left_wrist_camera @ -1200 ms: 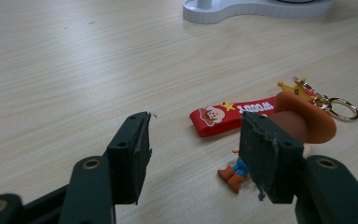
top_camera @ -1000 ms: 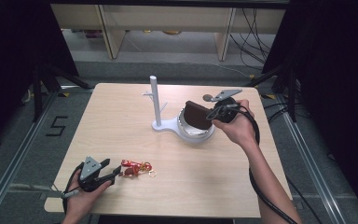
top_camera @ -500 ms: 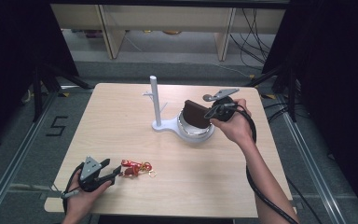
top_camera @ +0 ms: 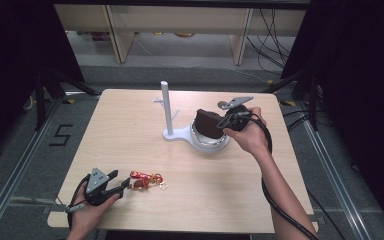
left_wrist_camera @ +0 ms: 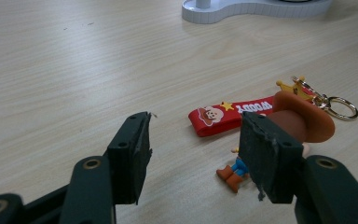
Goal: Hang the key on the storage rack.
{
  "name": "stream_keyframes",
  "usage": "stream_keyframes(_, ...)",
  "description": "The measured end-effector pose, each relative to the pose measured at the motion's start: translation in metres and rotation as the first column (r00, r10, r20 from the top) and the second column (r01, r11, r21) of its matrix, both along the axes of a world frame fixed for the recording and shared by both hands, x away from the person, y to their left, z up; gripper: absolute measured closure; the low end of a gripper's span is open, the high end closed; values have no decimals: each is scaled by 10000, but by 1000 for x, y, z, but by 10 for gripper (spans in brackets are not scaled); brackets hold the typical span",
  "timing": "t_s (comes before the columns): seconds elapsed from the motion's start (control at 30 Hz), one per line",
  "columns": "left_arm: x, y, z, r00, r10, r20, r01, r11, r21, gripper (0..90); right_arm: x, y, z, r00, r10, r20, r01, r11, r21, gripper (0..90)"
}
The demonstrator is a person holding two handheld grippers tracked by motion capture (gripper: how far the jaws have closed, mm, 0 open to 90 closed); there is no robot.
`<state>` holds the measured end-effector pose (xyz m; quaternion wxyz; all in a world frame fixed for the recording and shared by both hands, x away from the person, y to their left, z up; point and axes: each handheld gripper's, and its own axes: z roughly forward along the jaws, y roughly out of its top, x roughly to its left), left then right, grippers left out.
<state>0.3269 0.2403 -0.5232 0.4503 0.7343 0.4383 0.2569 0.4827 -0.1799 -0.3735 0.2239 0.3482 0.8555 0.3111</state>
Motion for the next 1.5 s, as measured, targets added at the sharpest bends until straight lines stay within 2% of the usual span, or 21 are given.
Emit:
stream_keyframes(0.23, 0, 0, 0, 10000, -8, -17, 8, 10000, 27, 427, 2, 0, -9, 9999, 93, -93, -94, 9999, -82, 736)
stream_keyframes(0.27, 0, 0, 0, 10000, -9, -16, 9, 10000, 29, 427, 4, 0, -13, 9997, 242, -102, -243, 9996, -171, 733)
stream_keyframes(0.37, 0, 0, 0, 10000, -12, -10, 12, 10000, 24, 427, 6, -1, -19, 9996, 140, -252, -142, 9999, -96, 728)
stream_keyframes(0.43, 0, 0, 0, 10000, -13, -13, 13, 10000, 21, 427, 7, -2, -20, 9997, 183, -175, -185, 9998, -79, 726)
stream_keyframes(0.47, 0, 0, 0, 10000, -9, -18, 9, 10000, 13, 427, 7, -4, -21, 9994, 182, -303, -179, 9998, 96, 720)
stream_keyframes(0.57, 0, -1, 0, 10000, -25, -22, 25, 10000, 25, 427, 8, -5, -23, 9995, 234, -221, -231, 9996, 145, 711)
stream_keyframes(0.6, 0, -1, 0, 10000, -84, 0, 84, 9999, 58, 428, 11, -6, -25, 9989, 393, -238, -395, 9992, -98, 696)
stream_keyframes(0.67, 0, -1, 0, 10000, -29, -18, 29, 10000, 37, 428, 12, -6, -28, 9989, 349, -310, -355, 9992, -182, 678)
stream_keyframes(0.77, 0, 0, 0, 10000, -28, -23, 28, 10000, -19, 427, 13, -6, -30, 9991, 341, -253, -343, 9994, -75, 631)
stream_keyframes(0.8, 1, 0, 0, 10000, -46, -36, 46, 10000, -24, 427, 11, -7, -28, 9994, 203, -280, -201, 9998, 87, 576)
stream_keyframes(0.83, 1, 0, 0, 10000, -46, -36, 46, 10000, -24, 427, 11, -7, -28, 9994, 203, -280, -201, 9998, 87, 576)
stream_keyframes(0.87, 1, 0, 0, 10000, -37, -48, 37, 10000, -4, 428, 8, -9, -23, 9998, 127, -169, -126, 9999, 69, 531)
stream_keyframes(1.0, 1, -1, 0, 10000, -53, -26, 53, 10000, -28, 428, 3, -15, -15, 9997, -145, -192, 153, 9991, 399, 482)
stream_keyframes(1.1, 1, -1, 0, 9999, -23, -121, 23, 10000, -8, 427, -8, -24, -10, 9975, -491, -507, 532, 9952, 820, 429)
stream_keyframes(1.13, 1, -1, 0, 9999, 30, -149, -29, 10000, 36, 427, -11, -25, -10, 9965, -658, -525, 705, 9931, 934, 420)
stream_keyframes(1.2, 1, -1, 0, 9999, 2, -128, -2, 10000, 24, 427, -12, -29, -10, 9968, -624, -508, 668, 9936, 908, 415)
stream_keyframes(1.27, 2, -1, 0, 9999, -6, -128, 6, 10000, 12, 426, -18, -34, -12, 9946, -788, -679, 854, 9914, 995, 411)
stream_keyframes(1.33, 2, -1, 0, 9999, 55, -153, -54, 10000, 58, 425, -27, -41, -18, 9891, -1128, -942, 1243, 9841, 1266, 409)
stream_keyframes(1.37, 2, -1, 0, 9999, 55, -153, -54, 10000, 58, 424, -27, -41, -18, 9891, -1128, -942, 1243, 9841, 1266, 409)
stream_keyframes(1.4, 2, -1, 0, 9999, 16, -138, -15, 10000, 83, 424, -31, -47, -23, 9845, -1347, -1121, 1480, 9816, 1203, 417)
stream_keyframes(1.5, 2, -2, 0, 9999, -22, -113, 23, 9999, 141, 423, -35, -53, -29, 9844, -1451, -993, 1561, 9812, 1137, 402)
